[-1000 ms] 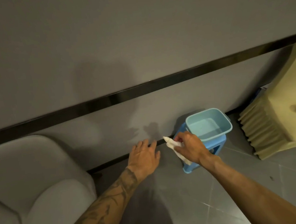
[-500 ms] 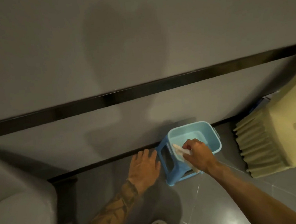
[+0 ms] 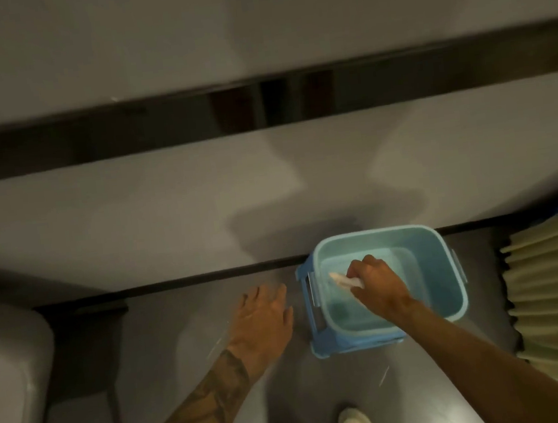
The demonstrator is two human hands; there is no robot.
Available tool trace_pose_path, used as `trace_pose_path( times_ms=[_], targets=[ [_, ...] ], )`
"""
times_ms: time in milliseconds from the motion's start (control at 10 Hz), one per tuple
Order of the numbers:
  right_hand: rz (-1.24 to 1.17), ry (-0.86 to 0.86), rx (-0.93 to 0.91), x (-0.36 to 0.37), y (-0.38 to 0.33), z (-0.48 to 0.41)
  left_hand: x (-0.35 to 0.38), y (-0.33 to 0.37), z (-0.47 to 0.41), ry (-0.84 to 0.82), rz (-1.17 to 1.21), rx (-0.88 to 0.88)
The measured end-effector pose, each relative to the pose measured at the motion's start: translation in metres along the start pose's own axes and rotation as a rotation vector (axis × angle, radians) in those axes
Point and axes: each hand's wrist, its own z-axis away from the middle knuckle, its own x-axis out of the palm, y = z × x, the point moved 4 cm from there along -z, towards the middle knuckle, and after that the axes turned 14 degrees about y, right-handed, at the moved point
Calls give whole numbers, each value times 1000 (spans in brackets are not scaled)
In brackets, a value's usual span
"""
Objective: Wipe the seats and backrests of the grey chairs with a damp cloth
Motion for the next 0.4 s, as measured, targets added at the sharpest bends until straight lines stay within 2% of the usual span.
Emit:
trace_pose_path(
  times_ms=[200, 400],
  targets=[
    [-11, 21, 40, 70, 29, -48, 67, -12, -24, -1, -8, -73],
    [21, -43, 44, 102, 34, -54, 85, -19, -32, 25, 19, -78]
  ],
)
